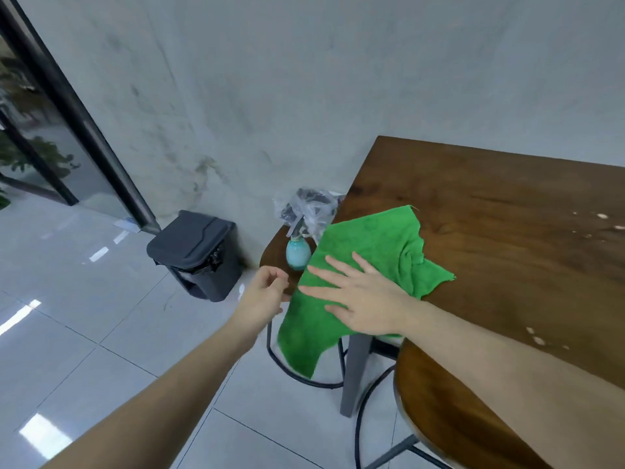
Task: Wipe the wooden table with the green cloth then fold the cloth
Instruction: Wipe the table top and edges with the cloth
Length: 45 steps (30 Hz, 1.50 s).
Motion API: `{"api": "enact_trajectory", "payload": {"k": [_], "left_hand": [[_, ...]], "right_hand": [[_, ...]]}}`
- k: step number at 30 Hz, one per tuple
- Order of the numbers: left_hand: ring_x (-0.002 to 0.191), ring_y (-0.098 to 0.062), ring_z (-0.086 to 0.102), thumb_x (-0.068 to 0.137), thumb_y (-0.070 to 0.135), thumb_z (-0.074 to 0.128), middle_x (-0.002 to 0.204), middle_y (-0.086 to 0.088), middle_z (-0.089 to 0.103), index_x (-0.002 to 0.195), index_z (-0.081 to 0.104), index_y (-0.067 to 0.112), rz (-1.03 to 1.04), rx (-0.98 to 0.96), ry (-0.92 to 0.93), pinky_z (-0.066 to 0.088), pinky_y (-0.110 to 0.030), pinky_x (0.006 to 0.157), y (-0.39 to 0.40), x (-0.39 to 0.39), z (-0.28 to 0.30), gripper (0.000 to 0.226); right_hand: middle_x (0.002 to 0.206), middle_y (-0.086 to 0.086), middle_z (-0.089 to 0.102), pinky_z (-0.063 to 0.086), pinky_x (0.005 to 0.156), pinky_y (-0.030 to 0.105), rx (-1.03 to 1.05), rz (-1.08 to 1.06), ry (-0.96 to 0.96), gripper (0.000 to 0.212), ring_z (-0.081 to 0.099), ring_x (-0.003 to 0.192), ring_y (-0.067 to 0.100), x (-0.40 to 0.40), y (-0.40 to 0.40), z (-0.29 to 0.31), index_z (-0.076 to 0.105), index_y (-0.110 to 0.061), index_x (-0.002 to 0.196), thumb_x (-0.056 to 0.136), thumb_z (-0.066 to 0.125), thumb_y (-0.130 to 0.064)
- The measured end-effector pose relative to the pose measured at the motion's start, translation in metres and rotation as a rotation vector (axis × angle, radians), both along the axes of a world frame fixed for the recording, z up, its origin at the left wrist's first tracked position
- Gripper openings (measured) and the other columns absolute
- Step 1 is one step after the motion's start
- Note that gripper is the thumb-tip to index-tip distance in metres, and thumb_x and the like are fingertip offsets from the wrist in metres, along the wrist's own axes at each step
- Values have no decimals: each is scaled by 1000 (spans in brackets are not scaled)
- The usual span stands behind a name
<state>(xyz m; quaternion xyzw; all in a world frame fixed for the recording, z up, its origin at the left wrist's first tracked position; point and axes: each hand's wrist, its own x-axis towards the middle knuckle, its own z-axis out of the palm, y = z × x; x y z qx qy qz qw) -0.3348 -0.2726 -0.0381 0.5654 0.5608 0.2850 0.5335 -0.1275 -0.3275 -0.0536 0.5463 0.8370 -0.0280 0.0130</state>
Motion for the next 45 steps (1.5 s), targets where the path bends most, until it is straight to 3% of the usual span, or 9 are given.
{"api": "enact_trajectory", "payload": {"k": [4,8,11,15,17,24,31,36,45], "left_hand": [[78,-18,57,99,20,47,87,1,58,100,57,14,-92,92,29,42,-23,62,2,13,-1,11],[102,-19,59,95,22,51,107,0,62,96,60,26,-221,346,197,46,-31,85,6,19,-6,10],[115,-20,51,93,23,53,120,5,60,110,65,27,-322,591,370,40,-42,100,2,25,-4,21],[125,-16,46,96,24,50,130,6,57,123,62,25,-409,637,378,34,-32,107,1,29,1,30],[127,-17,44,97,25,47,133,6,56,127,60,24,-455,689,426,30,-28,106,6,32,3,33],[124,-21,46,97,29,45,132,3,55,129,59,24,-565,814,588,35,-36,103,26,64,-7,35],[122,-19,51,98,39,35,130,6,58,124,62,27,-556,895,668,33,-41,110,50,118,-11,40],[129,-20,46,97,47,18,136,3,55,128,62,24,-527,828,613,30,-34,112,81,174,-10,58],[134,-16,42,98,50,27,143,9,50,138,50,30,-402,828,706,29,-39,115,144,278,-15,50]], "right_hand": [[164,-26,-6,-16,122,44,-52,-101,24,51,-15,152,7,39,-40,7,3,-61,151,101,9,-65],[162,-31,-9,-17,122,39,-110,-242,22,50,-18,150,1,75,-72,13,4,-64,149,99,2,-66],[163,-29,-3,-10,124,41,-103,-400,44,51,-9,153,4,97,-77,14,9,-64,149,98,6,-68],[168,-13,8,-3,124,52,-57,-709,36,50,0,155,17,95,-53,16,19,-49,154,104,22,-54],[169,-7,2,-5,122,59,-64,-778,4,53,-5,155,26,76,-40,15,16,-43,157,104,24,-46],[165,-19,-10,-10,121,57,-104,-471,0,74,-15,154,16,70,-57,11,13,-53,154,86,-1,-81],[165,-22,-6,-9,123,54,-105,-426,-4,68,-11,154,11,140,-9,8,12,-58,152,90,9,-83],[166,-21,-4,-7,123,54,-103,-417,8,69,-9,154,11,203,58,10,17,-52,154,91,11,-80],[167,-18,0,-5,123,53,-95,-435,19,72,-3,155,13,335,206,13,15,-48,156,91,9,-79]]}}
